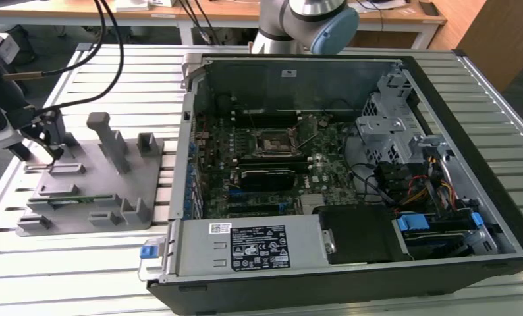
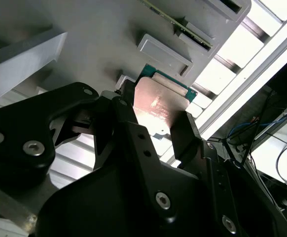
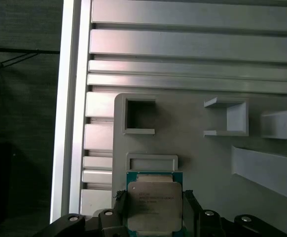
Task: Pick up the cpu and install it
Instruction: 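Pick up the cpu and move it towards the insertion slot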
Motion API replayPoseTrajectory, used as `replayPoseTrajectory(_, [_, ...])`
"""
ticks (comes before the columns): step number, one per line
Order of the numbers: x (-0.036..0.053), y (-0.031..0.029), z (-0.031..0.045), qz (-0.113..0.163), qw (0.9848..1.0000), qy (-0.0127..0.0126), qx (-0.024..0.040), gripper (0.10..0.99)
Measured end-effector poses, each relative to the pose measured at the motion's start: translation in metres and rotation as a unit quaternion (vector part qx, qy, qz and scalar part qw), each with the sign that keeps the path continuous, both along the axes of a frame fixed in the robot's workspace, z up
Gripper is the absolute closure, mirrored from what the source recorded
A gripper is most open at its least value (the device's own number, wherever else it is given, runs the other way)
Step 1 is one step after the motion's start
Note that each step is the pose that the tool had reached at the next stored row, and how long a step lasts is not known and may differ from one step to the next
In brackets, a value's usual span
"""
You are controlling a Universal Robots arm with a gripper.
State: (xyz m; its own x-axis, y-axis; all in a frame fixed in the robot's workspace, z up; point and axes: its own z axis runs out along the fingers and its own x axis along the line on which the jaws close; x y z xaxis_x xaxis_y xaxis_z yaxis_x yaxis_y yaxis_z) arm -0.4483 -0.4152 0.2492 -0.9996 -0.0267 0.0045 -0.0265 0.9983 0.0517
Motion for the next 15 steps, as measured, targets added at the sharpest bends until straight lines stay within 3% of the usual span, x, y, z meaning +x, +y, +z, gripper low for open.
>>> replayPoseTrajectory(15, [0.0000,0.0000,0.0065,0.000,1.0000,0.0000,0.0000,0.549])
